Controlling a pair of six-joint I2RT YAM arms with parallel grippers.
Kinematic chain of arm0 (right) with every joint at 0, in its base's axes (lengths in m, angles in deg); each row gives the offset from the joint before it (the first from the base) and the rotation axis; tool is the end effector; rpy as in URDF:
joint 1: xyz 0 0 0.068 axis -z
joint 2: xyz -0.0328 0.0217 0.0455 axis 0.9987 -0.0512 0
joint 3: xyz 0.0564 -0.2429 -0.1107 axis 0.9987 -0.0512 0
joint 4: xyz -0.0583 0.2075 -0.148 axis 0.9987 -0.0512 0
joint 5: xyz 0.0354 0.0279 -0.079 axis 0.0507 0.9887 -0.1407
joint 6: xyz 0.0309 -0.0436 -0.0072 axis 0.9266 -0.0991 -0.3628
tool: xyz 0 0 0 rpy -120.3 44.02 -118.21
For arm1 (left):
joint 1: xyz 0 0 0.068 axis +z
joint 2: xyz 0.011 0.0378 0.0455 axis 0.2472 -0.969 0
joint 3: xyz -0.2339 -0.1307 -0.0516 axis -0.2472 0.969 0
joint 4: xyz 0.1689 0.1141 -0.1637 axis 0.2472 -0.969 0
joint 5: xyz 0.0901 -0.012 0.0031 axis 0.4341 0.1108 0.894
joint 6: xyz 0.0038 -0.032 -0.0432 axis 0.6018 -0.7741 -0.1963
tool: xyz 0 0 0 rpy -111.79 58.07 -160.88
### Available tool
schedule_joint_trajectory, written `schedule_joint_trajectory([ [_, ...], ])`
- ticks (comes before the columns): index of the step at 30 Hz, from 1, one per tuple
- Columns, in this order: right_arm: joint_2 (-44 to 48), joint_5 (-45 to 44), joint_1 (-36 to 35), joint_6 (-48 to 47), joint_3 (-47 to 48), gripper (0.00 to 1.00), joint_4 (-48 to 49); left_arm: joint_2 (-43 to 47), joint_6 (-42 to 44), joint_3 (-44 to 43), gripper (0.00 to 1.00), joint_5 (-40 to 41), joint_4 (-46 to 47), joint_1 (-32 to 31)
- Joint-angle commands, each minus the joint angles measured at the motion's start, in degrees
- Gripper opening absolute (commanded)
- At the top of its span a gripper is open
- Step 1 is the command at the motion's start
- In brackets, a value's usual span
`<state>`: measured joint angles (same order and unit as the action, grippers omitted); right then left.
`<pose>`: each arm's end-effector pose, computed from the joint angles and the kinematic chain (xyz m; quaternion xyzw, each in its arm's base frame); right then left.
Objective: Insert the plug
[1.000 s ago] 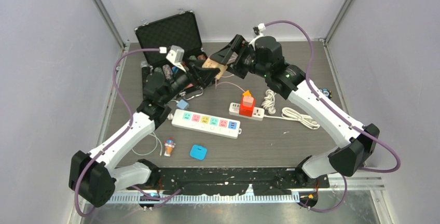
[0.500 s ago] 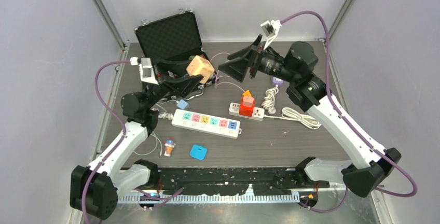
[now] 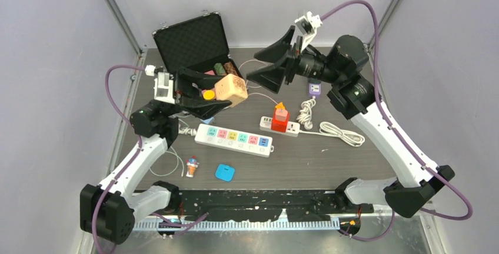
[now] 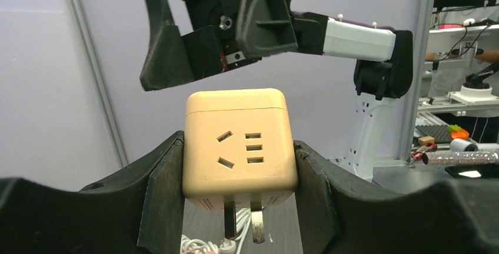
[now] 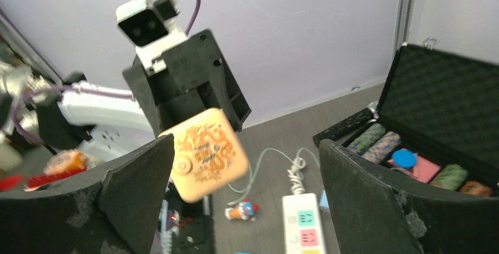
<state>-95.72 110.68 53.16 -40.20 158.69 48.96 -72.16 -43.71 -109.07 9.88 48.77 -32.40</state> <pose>0.1990 0.1626 0.5017 -0.3661 0.5266 0.5145 0.5691 0.1736 -0.0870 0.4099 0.3578 0.3474 -0.5783 0.6456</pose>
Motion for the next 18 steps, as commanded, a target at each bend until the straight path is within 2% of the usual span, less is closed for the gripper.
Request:
schedule_joint_trajectory([
  [1,-3.05,-5.89,0.12,16.33,7.07,0.97,-6.80,-0.23,5.26,-3.25,0.00,-2.29,-0.35,-0.02],
  [5,-6.40,-6.31,0.10,26.79,10.81,0.96,-15.34,-0.13,14.31,-3.98,0.00,-2.52,-8.13,-0.19],
  [9,-5.96,-7.36,-0.26,29.31,9.44,0.94,-17.09,1.01,23.11,-4.55,0.00,-1.93,-18.86,-0.33],
  [18,-9.59,-4.70,-0.51,31.39,9.21,0.89,-20.03,1.75,28.34,-4.30,0.00,-0.64,-24.35,-1.39],
])
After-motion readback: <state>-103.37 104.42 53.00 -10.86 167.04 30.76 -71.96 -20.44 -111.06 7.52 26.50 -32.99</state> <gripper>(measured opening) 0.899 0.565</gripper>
